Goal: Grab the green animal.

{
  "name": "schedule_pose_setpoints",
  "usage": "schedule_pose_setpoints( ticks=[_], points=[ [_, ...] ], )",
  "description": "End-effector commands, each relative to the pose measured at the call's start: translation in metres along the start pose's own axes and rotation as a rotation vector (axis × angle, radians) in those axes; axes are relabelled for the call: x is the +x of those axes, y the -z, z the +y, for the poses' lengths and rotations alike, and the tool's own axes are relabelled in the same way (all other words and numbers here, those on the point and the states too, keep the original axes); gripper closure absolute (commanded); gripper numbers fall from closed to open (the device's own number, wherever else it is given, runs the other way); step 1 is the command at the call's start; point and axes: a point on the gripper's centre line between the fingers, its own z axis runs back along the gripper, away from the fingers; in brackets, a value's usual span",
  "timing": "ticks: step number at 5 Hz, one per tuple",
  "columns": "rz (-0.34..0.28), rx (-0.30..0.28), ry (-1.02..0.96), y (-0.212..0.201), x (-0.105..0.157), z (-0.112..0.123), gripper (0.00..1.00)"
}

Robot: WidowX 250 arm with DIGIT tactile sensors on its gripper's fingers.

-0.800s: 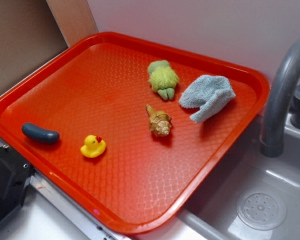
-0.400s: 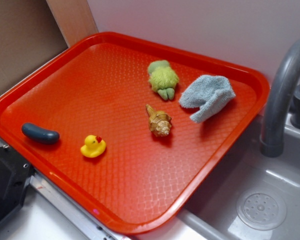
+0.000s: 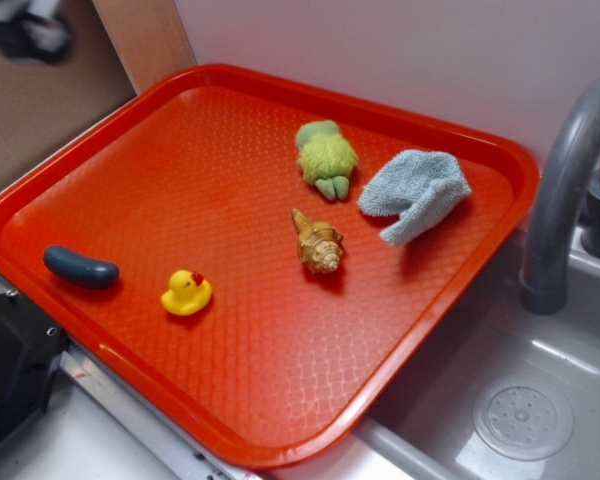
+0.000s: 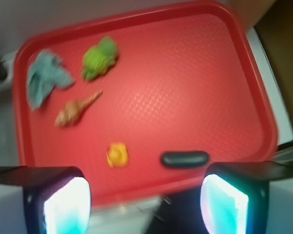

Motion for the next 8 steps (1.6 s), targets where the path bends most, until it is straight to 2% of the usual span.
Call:
schedule_pose_setpoints(
  ticks=[1, 3, 4, 5, 6, 8],
  points=[
    [-0.137, -0.017, -0.317, 0.057, 0.054, -0.038, 0.0],
    [-0.209, -0.02, -0.471, 0.099, 0.106, -0.056, 0.0],
    [-0.238, 0.036, -0.491, 0.123, 0.128, -0.061, 0.0],
    [-0.244, 0.049, -0.508, 0.137, 0.143, -0.063, 0.0],
    [-0.222, 0.079, -0.494, 0.156, 0.149, -0.062, 0.0],
    [-0.203, 0.14, -0.44, 0.18, 0.133, -0.06, 0.0]
  ],
)
